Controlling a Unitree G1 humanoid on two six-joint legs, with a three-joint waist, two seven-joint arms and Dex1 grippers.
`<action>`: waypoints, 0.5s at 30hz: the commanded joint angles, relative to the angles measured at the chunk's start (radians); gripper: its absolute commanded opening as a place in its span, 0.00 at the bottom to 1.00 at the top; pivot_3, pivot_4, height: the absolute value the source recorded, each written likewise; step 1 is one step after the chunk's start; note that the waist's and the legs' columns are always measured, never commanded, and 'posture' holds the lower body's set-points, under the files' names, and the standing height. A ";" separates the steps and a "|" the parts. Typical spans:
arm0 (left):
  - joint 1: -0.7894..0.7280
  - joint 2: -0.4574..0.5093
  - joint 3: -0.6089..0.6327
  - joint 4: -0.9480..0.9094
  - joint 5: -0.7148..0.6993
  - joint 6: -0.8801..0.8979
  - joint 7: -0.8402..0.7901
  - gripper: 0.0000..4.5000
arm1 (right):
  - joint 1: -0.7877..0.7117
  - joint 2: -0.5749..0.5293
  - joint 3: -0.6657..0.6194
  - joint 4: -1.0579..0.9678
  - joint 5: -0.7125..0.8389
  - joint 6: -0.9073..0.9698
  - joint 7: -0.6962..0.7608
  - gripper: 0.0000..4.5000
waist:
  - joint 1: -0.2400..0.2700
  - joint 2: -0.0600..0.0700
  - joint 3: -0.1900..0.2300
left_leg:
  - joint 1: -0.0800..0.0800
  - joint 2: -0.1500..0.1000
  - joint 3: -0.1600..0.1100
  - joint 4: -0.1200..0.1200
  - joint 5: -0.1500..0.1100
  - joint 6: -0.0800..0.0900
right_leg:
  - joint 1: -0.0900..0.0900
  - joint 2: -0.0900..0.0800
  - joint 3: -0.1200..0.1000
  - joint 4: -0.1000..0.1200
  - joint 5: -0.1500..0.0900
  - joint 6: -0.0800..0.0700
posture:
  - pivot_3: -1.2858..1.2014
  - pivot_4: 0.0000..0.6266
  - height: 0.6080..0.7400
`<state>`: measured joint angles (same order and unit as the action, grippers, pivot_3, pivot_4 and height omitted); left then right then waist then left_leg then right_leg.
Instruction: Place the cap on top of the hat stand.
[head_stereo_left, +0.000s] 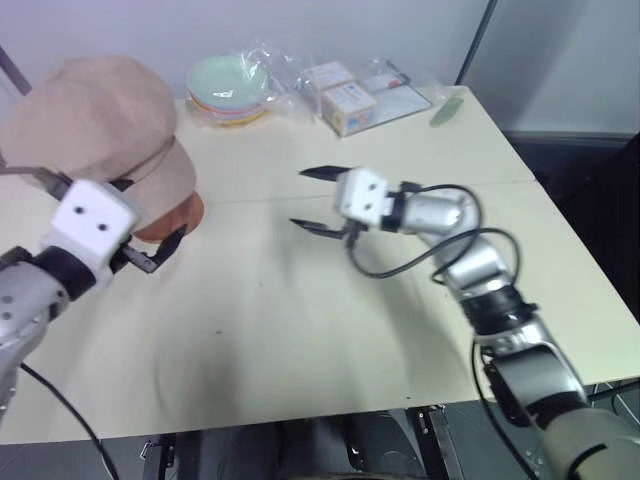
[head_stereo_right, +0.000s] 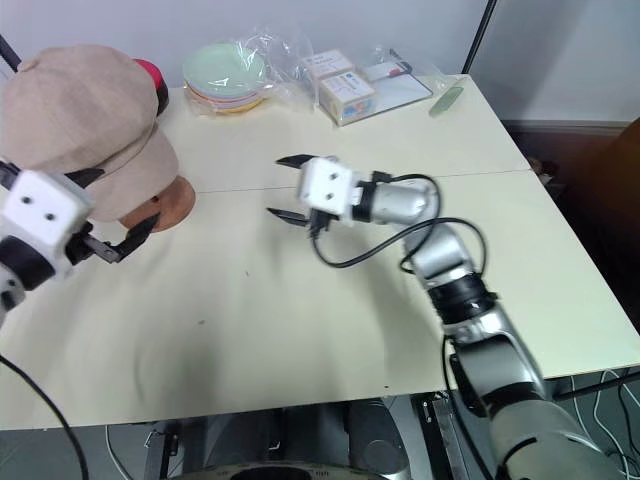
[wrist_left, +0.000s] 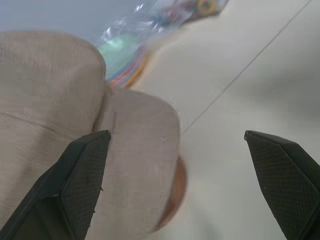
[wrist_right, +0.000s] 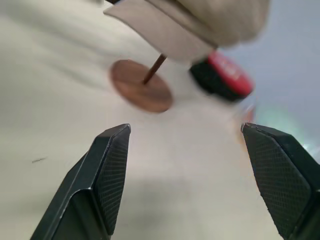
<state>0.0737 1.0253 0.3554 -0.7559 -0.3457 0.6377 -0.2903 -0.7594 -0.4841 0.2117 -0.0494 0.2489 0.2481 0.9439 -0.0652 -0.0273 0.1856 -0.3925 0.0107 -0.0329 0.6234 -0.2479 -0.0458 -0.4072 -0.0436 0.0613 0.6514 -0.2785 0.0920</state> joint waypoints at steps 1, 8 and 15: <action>-0.002 0.020 -0.114 -0.022 0.232 -0.041 0.079 1.00 | -0.029 -0.050 -0.140 -0.136 0.263 0.358 0.013 0.99 | -0.001 0.000 0.000 | 0.000 0.000 0.000 0.000 0.000 0.000 | 0.000 0.000 0.000 0.000 0.000 0.000 | 0.52 0.24 1.00; -0.079 -0.025 -0.357 0.082 0.594 -0.109 0.167 1.00 | -0.049 -0.169 -0.273 -0.220 0.518 0.689 0.034 0.99 | 0.012 0.000 0.000 | 0.000 -0.001 0.002 0.000 0.000 0.000 | 0.000 0.000 0.000 -0.001 0.000 0.000 | 0.52 0.24 1.00; -0.179 -0.134 -0.517 0.279 0.913 -0.176 0.264 1.00 | -0.109 -0.196 -0.375 -0.227 0.693 0.837 -0.019 0.99 | 0.024 0.000 0.000 | -0.003 -0.001 0.003 0.004 -0.001 0.001 | 0.000 0.000 -0.001 -0.001 0.000 0.000 | 0.52 0.24 1.00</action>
<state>-0.0851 0.9027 -0.1624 -0.4854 0.5050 0.4719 -0.0558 -0.8318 -0.6730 -0.1191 -0.2570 0.8994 1.0721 0.9461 -0.0414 -0.0268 0.1859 -0.3970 0.0099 -0.0303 0.6285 -0.2487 -0.0441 -0.4075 -0.0438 0.0594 0.6502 -0.2784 0.0923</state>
